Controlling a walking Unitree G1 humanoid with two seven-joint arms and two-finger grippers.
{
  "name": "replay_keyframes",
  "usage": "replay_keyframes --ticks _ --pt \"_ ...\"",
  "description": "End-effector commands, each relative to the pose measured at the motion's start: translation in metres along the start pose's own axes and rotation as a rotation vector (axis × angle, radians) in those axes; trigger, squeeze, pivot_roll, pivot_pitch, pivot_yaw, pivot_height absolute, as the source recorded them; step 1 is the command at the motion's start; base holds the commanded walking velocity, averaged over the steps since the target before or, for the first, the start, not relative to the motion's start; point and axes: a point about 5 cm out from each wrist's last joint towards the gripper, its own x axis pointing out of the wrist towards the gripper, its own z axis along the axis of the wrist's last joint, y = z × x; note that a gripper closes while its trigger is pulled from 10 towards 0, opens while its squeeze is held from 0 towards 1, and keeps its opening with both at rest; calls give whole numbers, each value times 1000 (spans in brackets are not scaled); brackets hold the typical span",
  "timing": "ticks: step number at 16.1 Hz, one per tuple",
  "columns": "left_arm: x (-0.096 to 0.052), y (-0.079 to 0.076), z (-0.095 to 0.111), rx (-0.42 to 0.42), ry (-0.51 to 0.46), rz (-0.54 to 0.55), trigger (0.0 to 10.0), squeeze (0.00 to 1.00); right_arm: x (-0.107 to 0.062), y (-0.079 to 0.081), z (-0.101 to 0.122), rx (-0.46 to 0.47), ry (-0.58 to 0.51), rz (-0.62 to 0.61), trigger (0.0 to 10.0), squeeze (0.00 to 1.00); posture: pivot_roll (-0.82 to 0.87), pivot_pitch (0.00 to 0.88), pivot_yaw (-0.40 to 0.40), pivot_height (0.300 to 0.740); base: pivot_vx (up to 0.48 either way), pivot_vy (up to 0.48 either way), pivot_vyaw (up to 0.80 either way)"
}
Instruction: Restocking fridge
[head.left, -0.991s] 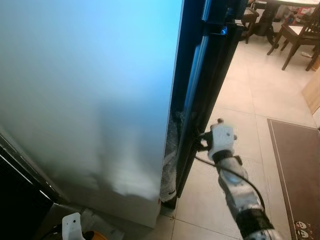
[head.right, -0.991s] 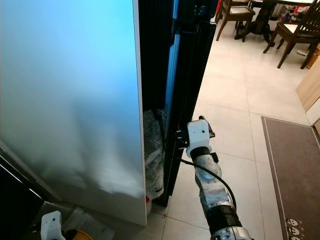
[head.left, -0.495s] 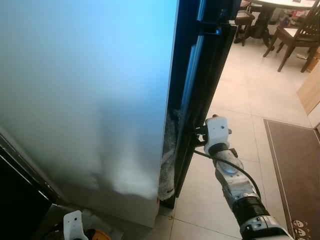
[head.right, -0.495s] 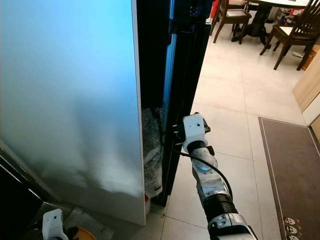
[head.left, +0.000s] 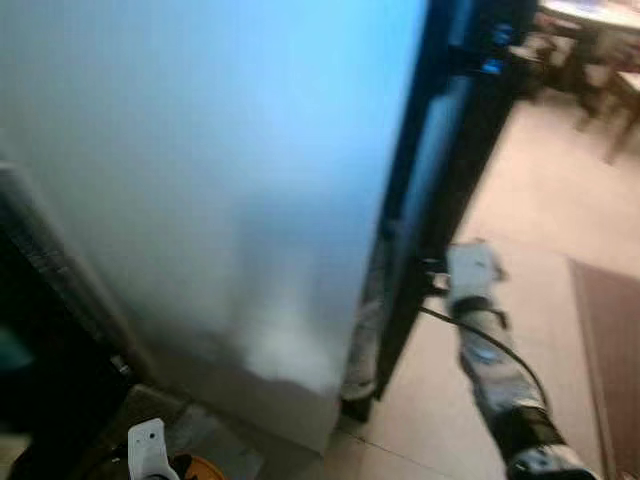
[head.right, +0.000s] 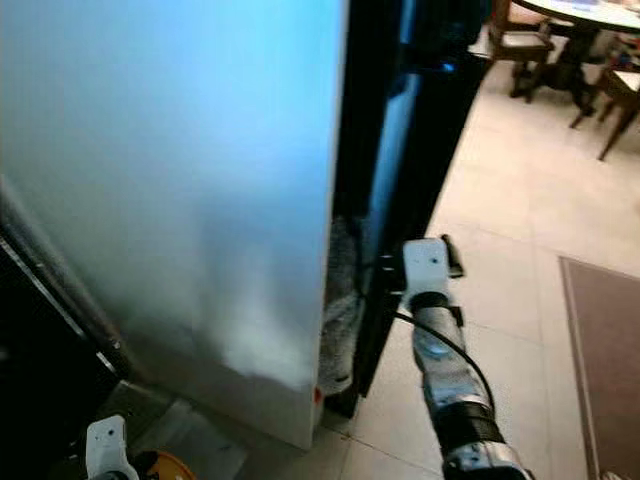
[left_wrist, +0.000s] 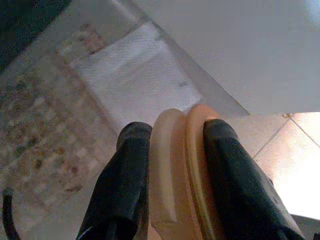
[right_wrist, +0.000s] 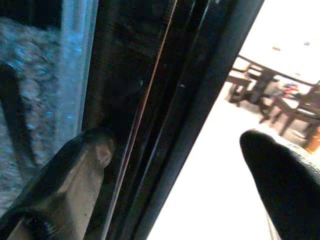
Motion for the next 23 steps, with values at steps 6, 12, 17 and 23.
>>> replay_keyframes --ticks 6,12,17,23 --pt "-1 1 -7 -1 31 3 10000 0 -15 -61 -33 -35 148 -283 10000 0 -114 0 -26 740 0 0 0" --pt "-1 2 -7 7 33 3 10000 0 -60 -76 -104 21 451 -326 10000 0 -120 0 -20 740 0 0 0" --pt "-1 2 -6 14 33 -2 10000 0 -111 -68 -155 -5 711 -268 10000 0 -121 0 -20 740 0 0 0" --pt "0 2 -6 57 50 7 10000 0 -169 -4 -191 53 990 139 10000 0 -115 0 -18 740 0 0 0"
